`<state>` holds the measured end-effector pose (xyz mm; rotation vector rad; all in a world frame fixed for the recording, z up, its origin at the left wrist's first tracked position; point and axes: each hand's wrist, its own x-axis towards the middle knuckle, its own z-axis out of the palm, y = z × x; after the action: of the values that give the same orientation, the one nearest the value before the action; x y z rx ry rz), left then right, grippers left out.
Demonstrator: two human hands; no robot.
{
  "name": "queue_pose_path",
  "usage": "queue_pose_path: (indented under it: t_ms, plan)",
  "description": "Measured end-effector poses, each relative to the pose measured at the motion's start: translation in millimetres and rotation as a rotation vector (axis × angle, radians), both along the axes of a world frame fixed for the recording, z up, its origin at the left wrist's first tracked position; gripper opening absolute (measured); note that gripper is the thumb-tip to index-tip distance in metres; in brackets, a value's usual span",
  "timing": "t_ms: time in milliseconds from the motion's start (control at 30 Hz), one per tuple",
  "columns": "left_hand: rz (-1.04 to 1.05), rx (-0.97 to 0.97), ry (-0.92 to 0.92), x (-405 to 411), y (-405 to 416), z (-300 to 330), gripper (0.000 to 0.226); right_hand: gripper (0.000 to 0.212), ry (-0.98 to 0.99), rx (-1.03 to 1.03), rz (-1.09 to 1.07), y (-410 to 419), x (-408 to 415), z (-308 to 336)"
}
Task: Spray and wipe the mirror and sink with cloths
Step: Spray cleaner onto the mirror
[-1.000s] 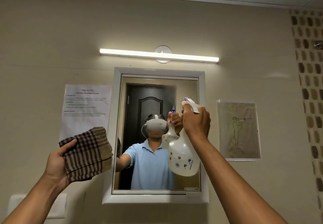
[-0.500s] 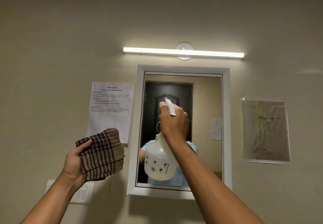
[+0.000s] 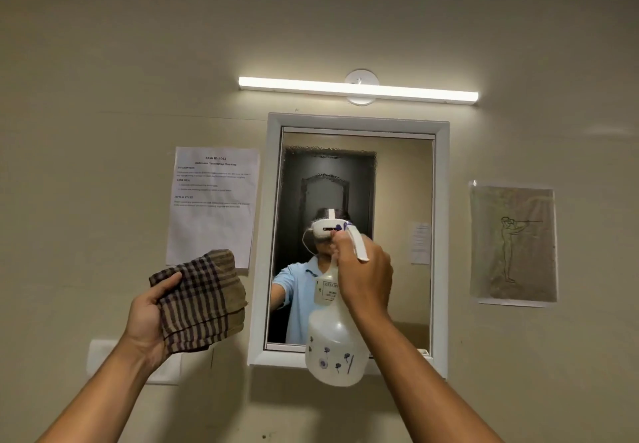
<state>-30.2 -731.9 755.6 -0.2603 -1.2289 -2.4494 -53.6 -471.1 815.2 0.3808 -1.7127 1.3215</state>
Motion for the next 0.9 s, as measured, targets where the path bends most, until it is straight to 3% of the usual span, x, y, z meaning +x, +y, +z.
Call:
queue_pose_path:
  t_ms: [533, 900]
  plan:
    - [-0.051, -0.034, 0.023, 1, 40, -2, 0.056, 0.037, -0.041, -0.154, -0.268, 116, -2, -14]
    - [0.003, -0.004, -0.013, 10, 28, -12, 0.051, 0.029, -0.073, -0.015, -0.204, 73, 2, -51]
